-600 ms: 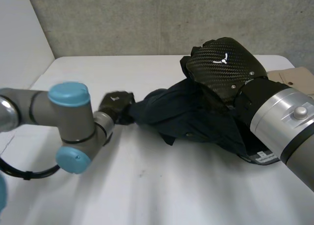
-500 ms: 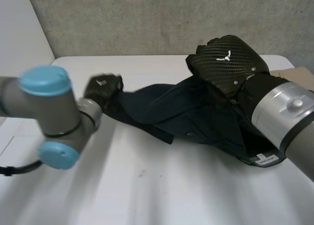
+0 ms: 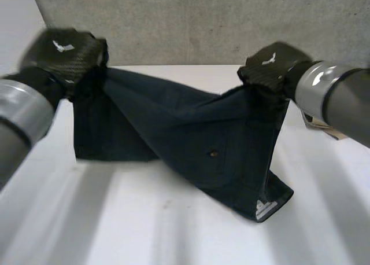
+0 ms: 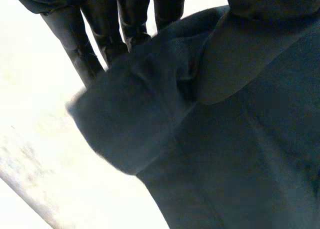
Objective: Fold the laundry.
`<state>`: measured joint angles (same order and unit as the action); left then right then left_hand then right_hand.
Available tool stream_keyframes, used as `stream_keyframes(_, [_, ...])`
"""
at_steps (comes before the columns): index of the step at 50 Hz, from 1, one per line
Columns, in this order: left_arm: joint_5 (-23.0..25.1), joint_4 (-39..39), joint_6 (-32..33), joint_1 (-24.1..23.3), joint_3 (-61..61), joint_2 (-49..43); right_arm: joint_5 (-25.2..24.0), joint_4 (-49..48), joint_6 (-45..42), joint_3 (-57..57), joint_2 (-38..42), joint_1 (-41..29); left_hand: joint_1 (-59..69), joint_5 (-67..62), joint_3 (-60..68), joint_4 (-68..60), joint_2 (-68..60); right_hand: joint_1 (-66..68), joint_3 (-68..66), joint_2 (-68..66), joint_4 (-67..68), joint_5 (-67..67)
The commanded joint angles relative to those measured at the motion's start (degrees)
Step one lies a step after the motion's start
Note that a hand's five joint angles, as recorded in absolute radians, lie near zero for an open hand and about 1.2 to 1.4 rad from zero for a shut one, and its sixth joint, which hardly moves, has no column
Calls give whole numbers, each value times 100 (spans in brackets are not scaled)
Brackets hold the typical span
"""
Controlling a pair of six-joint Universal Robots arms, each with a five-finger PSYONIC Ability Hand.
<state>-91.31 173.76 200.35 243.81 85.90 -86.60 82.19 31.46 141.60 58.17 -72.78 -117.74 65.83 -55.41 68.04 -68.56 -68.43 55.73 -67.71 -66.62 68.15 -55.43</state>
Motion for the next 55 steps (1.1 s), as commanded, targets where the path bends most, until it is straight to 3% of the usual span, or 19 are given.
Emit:
stream_keyframes(1, [-53,52,460,96,-845,-1788,157,-7,-106,-1008,1353,15,1417,-1459,1196,-1144,-1157,2427,-1229,-1338,1185,-1457])
stream_keyframes(5, [-71,552,935,79,-1751,-2624,183,-990,-89,-1702,1907,6,1417,-1459,1196,-1144,-1157,2427,-1229,-1338,1185,-1457])
stream_keyframes(9, [-54,2219,1286,70,-2262,-2819,218,-2632,-89,-2151,2110,6,1417,-1459,1196,-1144,-1157,2427,-1229,-1338,1185,-1457])
stream_keyframes(10, [-71,3216,1365,79,-2271,-2758,210,-3436,-106,-2221,2102,-12,1417,-1459,1196,-1144,-1157,2427,-1229,-1338,1185,-1457])
stream_keyframes(14, [-98,5363,1393,27,-2131,-2381,192,-5345,-28,-2222,1953,-12,1417,-1459,1196,-1144,-1157,2427,-1229,-1338,1185,-1457])
stream_keyframes(16, [-98,5572,1393,-17,-2060,-2230,166,-5868,16,-2196,1856,-20,1417,-1459,1196,-1144,-1157,2427,-1229,-1338,1185,-1457])
stream_keyframes(20, [-124,5187,1384,-176,-1920,-2107,8,-5967,157,-2231,1803,-20,1417,-1459,1196,-1144,-1157,2427,-1229,-1338,1185,-1457])
stream_keyframes(24, [-308,4510,1366,-193,-1498,-2089,-89,-5423,280,-2161,1820,-20,1417,-1459,1196,-1144,-1157,2427,-1229,-1338,1185,-1457])
stream_keyframes(32, [-651,3657,1331,-228,-409,-2238,-54,-3666,298,-1757,2207,-64,1417,-1459,1196,-1144,-1157,2427,-1229,-1338,1185,-1457])
stream_keyframes(36, [-713,3262,1322,-395,5,-2729,-45,-2762,219,-1344,2724,-73,1417,-1459,1196,-1144,-1157,2427,-1229,-1338,1185,-1457])
stream_keyframes(43, [-1310,1953,1287,-774,172,-3442,218,-1793,219,-983,3244,-73,1417,-1459,1196,-1144,-1157,2427,-1229,-1338,1185,-1457])
stream_keyframes(47, [-1547,1284,1243,-782,304,-3373,394,-1669,219,-378,2982,-12,1417,-1459,1196,-1144,-1157,2427,-1229,-1338,1185,-1457])
stream_keyframes(55, [-1556,642,1182,-852,1156,-2117,350,-1529,131,1283,1453,6,1417,-1459,1196,-1144,-1157,2427,-1229,-1338,1185,-1457])
